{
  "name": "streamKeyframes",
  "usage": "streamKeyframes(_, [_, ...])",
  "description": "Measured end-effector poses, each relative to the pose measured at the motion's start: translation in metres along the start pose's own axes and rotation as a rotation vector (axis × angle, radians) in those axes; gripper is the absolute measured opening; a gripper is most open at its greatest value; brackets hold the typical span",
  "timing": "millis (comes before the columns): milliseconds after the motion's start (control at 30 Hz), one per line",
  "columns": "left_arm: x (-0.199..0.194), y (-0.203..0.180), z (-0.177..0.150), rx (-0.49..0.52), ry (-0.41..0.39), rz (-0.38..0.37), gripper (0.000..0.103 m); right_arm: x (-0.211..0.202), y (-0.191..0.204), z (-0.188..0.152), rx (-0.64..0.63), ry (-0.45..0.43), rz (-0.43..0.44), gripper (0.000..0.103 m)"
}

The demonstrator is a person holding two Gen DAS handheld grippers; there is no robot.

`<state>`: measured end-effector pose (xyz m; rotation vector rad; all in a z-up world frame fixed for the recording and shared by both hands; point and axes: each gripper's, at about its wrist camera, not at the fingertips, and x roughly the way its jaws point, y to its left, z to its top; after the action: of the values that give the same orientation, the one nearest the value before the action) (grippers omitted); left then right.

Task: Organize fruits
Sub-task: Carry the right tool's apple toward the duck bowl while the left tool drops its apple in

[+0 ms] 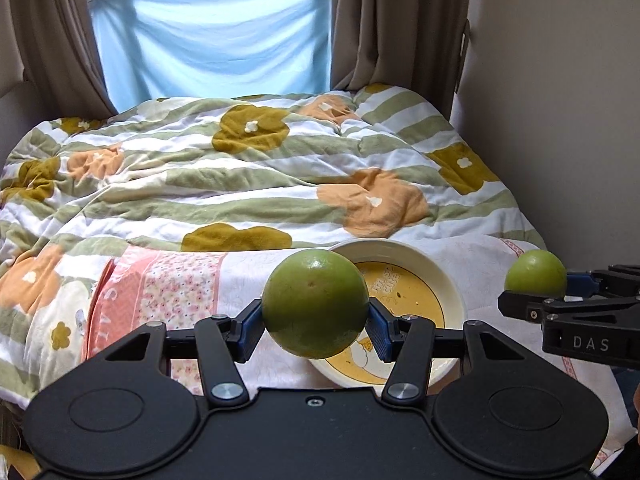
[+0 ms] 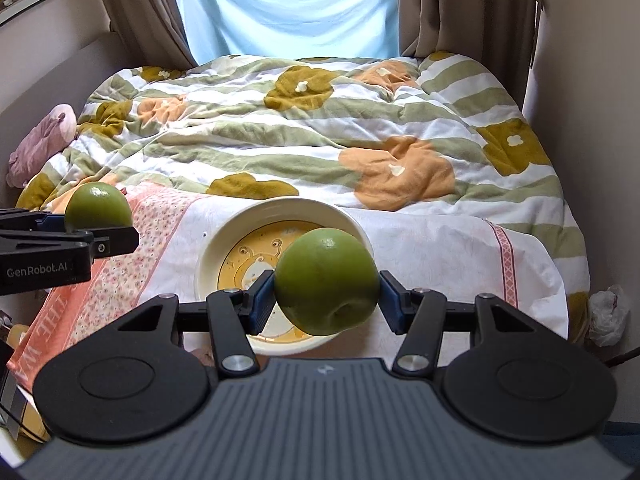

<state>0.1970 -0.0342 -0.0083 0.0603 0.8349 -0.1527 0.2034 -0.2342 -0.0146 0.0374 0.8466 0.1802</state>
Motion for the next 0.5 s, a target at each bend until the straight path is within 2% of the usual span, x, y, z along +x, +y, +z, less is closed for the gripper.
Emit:
streamKeyframes(233, [0.079,0.000,0.022,0.109,0.066,-0.093,0.058,0.061,-0.002,0.026,0.077,0.054,-0.054,0.069])
streamKeyframes(500, [0.161,-0.017,0.025,0.260,0.115,-0.152,0.058,0.106,-0.013,0.032,0.148,0.107,-0.115,0.069])
